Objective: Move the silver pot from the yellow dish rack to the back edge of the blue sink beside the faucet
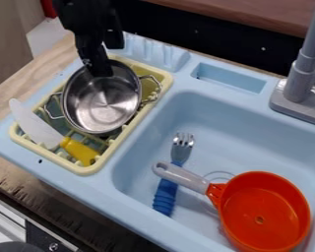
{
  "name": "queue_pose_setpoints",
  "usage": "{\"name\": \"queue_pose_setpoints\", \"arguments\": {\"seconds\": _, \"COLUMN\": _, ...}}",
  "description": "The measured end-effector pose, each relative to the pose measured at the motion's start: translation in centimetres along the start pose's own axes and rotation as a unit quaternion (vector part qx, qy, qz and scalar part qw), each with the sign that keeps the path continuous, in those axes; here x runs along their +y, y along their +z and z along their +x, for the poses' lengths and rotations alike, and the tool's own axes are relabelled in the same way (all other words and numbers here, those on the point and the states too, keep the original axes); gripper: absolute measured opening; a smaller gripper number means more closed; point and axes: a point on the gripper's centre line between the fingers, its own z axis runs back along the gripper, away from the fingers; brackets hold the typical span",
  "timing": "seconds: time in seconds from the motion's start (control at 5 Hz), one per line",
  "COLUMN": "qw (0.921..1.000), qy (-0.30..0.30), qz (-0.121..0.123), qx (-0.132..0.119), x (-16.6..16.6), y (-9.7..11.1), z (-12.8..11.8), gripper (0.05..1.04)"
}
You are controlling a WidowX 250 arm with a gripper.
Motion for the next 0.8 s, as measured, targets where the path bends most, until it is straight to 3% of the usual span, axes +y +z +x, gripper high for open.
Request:
{"name": "queue_pose_setpoints", "arguments": {"seconds": 0.2, "qw": 0.9999, "qy": -0.013, "qz": 0.005, "qx": 0.006, "x": 0.33, "y": -0.24, "z": -0.17, "gripper": 0.678}}
{"name": "queue_pose_setpoints", "arguments": {"seconds": 0.4, "qw": 0.9988, "qy": -0.034, "qz": 0.035, "qx": 0.004, "x": 0.47, "y": -0.51, "z": -0.02, "gripper": 0.392}}
{"name": "queue_pose_setpoints", "arguments": {"seconds": 0.6, "qw": 0.9972, "qy": -0.049, "qz": 0.056, "qx": 0.002, "x": 0.56, "y": -0.29, "z": -0.2, "gripper": 0.179}}
{"name": "queue_pose_setpoints", "arguments": {"seconds": 0.8, "qw": 0.9954, "qy": -0.053, "qz": 0.079, "qx": -0.003, "x": -0.08, "y": -0.15, "z": -0.05, "gripper": 0.073}}
